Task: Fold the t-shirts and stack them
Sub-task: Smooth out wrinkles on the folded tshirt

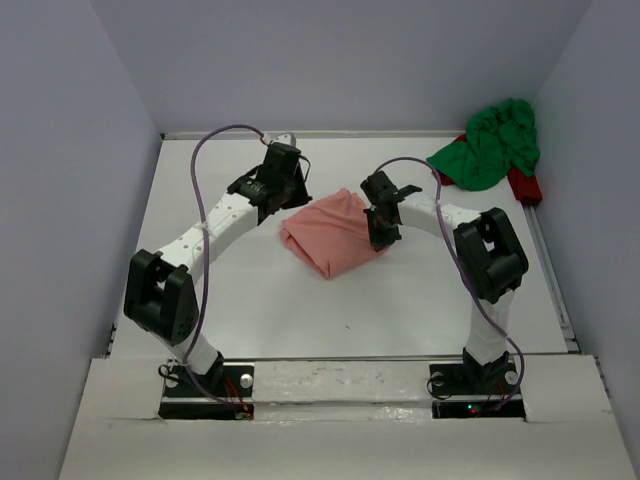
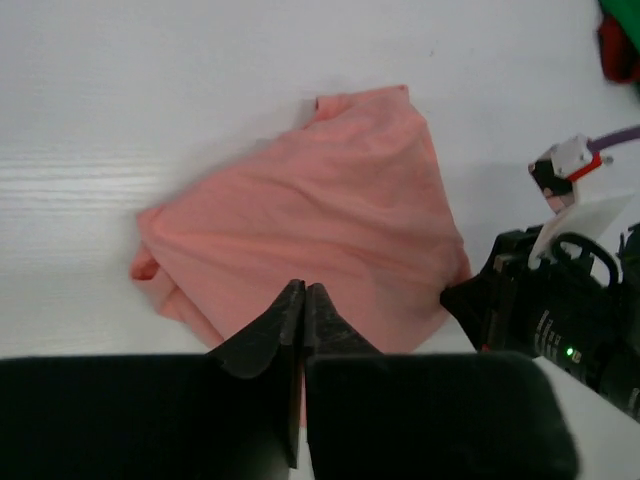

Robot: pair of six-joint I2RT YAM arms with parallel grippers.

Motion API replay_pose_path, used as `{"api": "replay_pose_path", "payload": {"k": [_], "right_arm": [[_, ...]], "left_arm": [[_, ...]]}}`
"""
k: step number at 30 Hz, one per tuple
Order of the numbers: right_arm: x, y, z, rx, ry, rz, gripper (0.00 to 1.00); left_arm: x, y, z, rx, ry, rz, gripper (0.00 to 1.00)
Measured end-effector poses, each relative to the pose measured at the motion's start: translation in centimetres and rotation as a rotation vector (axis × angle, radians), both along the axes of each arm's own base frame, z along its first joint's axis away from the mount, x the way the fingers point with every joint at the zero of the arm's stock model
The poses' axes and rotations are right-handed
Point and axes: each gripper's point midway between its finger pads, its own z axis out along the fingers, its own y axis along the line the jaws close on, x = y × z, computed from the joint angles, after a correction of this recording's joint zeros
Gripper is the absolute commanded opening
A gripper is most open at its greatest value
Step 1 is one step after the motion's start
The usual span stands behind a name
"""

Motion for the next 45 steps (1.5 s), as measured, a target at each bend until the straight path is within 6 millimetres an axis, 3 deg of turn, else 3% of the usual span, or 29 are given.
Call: {"api": "replay_pose_path", "payload": {"k": [7,12,23,29,36,38,45], "right_arm": [[0.0,0.0,0.0,-0.004,0.003,0.006,0.0],[0.0,0.0,0.0,-0.006,0.005,0.007,0.0],[0.0,0.0,0.0,-0.017,0.005,0.015,0.0],[0.0,0.0,0.0,-0.02,0.004,0.015,0.0],[0.0,0.0,0.0,-0.02,0.004,0.015,0.0],[0.0,0.0,0.0,-0.02,0.004,0.015,0.0],[0.1,-0.2,0.1,-0.028,-0.006,0.011,0.0]], "left_arm": [[-4.6,-5.4,-6.7,-0.048,0.168,-0.155,0.0],[-5.8,-7.9,-8.8,-0.059,0.217,-0.213,0.0],[-6.1,-8.6,-9.9,-0.092,0.23,-0.209,0.0],[-10.3,-8.6,-13.9,-0.069,0.345,-0.214,0.0],[-17.4,-9.0,-17.7,-0.051,0.47,-0.25,0.0],[-18.3,-9.4,-17.7,-0.069,0.48,-0.255,0.0],[-18.8,-10.1,-17.4,-0.058,0.469,-0.245,0.0]]}}
